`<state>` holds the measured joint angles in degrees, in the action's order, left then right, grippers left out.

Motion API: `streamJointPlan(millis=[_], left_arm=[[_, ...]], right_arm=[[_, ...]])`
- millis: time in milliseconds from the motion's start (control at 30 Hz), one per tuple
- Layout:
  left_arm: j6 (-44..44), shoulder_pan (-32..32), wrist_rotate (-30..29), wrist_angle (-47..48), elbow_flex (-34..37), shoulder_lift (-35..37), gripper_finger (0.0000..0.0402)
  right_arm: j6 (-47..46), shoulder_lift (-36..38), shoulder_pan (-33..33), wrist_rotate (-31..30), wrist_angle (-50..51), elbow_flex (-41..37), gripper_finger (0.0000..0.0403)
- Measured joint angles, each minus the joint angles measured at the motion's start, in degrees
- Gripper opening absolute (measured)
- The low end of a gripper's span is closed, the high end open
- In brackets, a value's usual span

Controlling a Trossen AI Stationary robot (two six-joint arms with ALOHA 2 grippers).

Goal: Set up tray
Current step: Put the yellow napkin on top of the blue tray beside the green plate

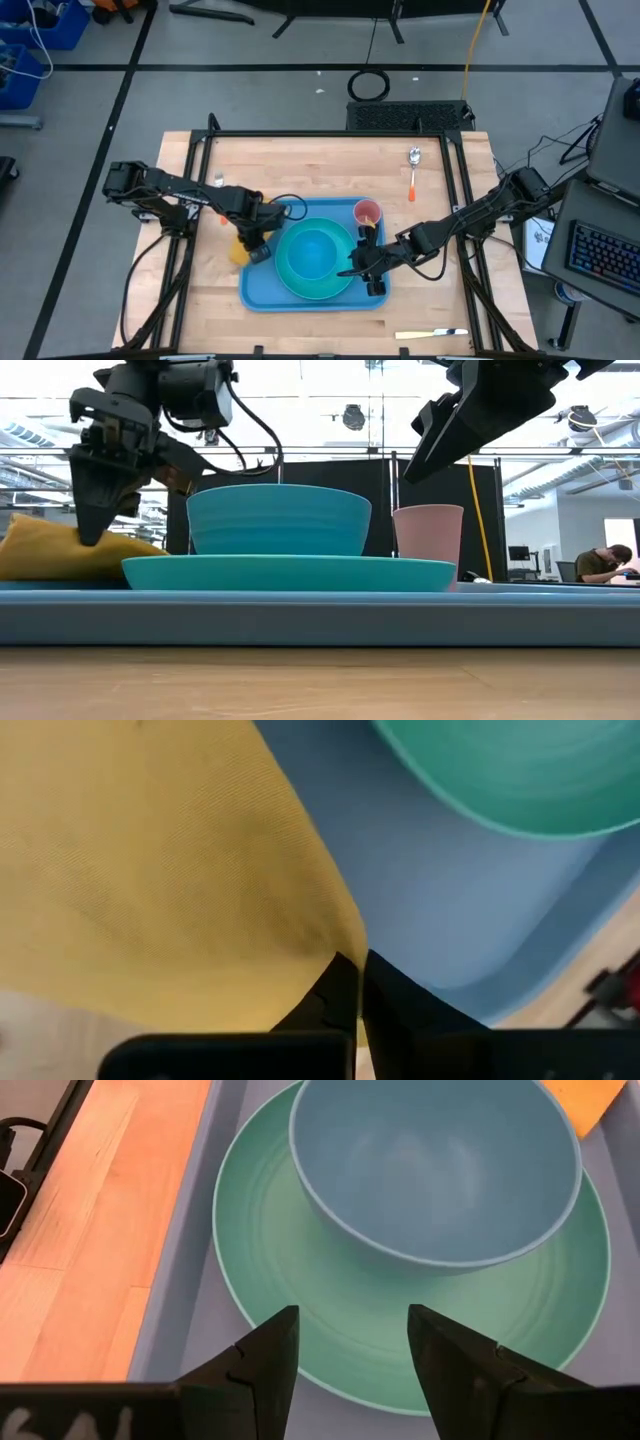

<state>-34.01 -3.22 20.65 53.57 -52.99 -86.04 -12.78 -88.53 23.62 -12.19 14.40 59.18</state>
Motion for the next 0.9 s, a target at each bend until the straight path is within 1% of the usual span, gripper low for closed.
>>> streamJointPlan(millis=[167,233,367,500,633,900], left_arm=[[-1.32,-0.24,1.25,-3.80,0.00,-0.13,0.0019],[-2.93,-0.56,1.77,-5.17,0.00,-0.15,0.0014],[-3.94,-0.93,4.68,-7.43,0.00,-0.15,0.0006],[-6.85,-1.42,4.36,-7.75,0.00,-0.17,0.0028],[-8.59,-1.84,4.49,-10.18,0.00,-0.17,0.0052],[-7.93,-2.64,6.30,-12.12,0.00,-0.20,0.0086]], right_arm=[[0.00,0.00,0.00,0.00,0.01,0.00,0.0180],[0.00,0.00,0.00,0.00,-0.01,0.00,0.0180],[0.00,0.00,0.00,0.00,-0.01,0.00,0.0180],[0.00,0.00,0.00,0.00,-0.01,0.00,0.0180],[0.00,0.00,0.00,0.02,-0.01,0.00,0.0180],[0.00,0.00,0.00,0.02,-0.01,0.00,0.0180]])
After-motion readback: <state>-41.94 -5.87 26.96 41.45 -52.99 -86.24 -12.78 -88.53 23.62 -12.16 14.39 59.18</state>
